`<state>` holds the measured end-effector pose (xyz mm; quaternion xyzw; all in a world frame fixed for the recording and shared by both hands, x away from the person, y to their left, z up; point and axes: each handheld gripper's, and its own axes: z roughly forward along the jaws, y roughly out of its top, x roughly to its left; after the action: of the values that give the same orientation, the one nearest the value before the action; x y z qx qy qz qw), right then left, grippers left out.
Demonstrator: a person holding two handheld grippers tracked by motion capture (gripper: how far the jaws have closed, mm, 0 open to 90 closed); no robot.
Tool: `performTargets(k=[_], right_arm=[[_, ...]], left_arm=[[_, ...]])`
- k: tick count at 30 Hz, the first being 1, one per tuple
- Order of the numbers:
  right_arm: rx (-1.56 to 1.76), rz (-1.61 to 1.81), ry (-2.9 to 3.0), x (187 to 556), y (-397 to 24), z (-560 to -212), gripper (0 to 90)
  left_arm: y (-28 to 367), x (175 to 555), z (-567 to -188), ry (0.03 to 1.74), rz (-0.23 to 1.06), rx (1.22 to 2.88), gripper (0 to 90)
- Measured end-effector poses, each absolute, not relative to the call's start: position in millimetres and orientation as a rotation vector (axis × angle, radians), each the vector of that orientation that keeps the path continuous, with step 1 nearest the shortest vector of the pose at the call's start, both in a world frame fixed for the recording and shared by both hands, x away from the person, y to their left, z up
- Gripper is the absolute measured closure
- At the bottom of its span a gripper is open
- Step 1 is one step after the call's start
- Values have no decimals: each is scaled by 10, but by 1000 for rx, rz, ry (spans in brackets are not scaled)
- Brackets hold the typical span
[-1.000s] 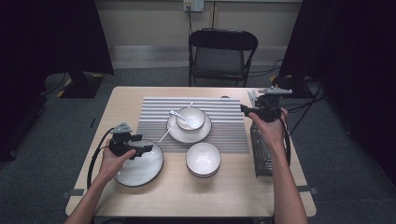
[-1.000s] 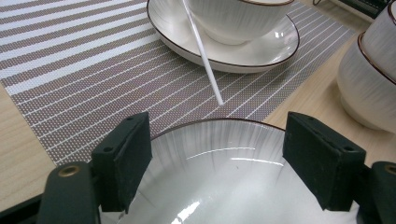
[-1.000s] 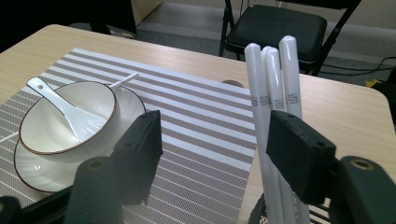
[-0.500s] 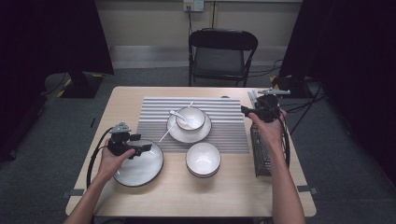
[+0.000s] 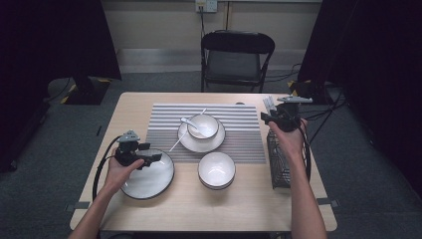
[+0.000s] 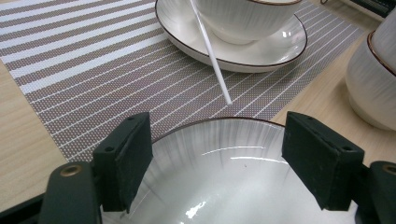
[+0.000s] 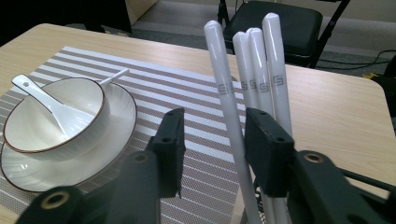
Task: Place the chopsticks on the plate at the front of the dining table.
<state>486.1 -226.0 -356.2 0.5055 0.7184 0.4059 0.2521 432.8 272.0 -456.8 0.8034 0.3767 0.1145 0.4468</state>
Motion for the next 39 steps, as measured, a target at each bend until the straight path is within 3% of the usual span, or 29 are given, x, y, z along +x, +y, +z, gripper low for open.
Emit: performTargets(k=[10, 21, 39], right_arm=[[1358, 1112, 1998, 4778, -2311, -3531, 735], [1374, 1019, 2040, 4804, -2259, -3580, 786], [1364, 1144, 1905, 4706, -2357, -3528, 824]], left_arm=[[2740, 4321, -4551, 939, 290, 1976, 245], [2736, 4323, -4558, 932, 287, 1974, 244], [2740, 4331, -4561, 937, 290, 1982, 245]])
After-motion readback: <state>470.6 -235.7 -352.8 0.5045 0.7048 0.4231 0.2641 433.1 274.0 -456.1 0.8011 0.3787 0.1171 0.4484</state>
